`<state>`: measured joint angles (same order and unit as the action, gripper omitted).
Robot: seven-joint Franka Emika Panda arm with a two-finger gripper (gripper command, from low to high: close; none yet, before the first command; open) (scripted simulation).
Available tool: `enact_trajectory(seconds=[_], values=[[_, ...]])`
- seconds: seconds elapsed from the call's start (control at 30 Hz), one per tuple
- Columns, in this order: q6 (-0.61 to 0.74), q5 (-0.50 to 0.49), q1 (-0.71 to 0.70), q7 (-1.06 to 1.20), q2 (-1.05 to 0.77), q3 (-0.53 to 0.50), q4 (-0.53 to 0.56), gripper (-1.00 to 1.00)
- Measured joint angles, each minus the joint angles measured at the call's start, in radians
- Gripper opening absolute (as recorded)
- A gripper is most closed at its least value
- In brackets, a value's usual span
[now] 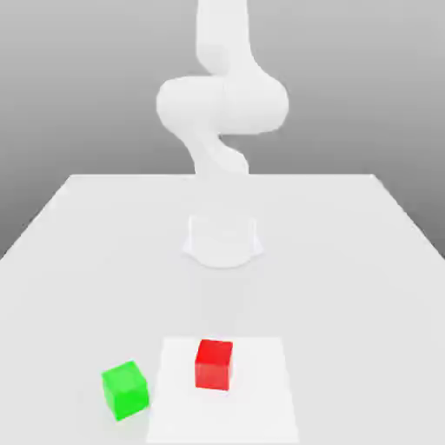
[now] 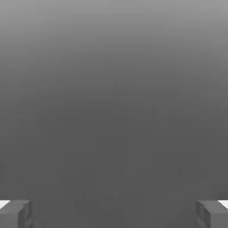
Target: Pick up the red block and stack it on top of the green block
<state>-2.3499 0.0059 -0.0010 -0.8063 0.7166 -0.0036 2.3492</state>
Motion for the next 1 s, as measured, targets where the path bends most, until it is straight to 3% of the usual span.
enact_trajectory(seconds=[0.63,0.83,0.87,1.0], values=[[-0.416,0.000,-0.022,-0.088,-0.703,-0.003,0.398,0.00],[-0.594,-0.001,-0.023,-0.092,-0.920,-0.002,0.390,0.00],[-0.622,-0.001,-0.024,-0.092,-0.953,-0.001,0.386,-1.00],[-0.622,-0.002,-0.025,-0.093,-0.953,-0.001,0.386,-1.00]])
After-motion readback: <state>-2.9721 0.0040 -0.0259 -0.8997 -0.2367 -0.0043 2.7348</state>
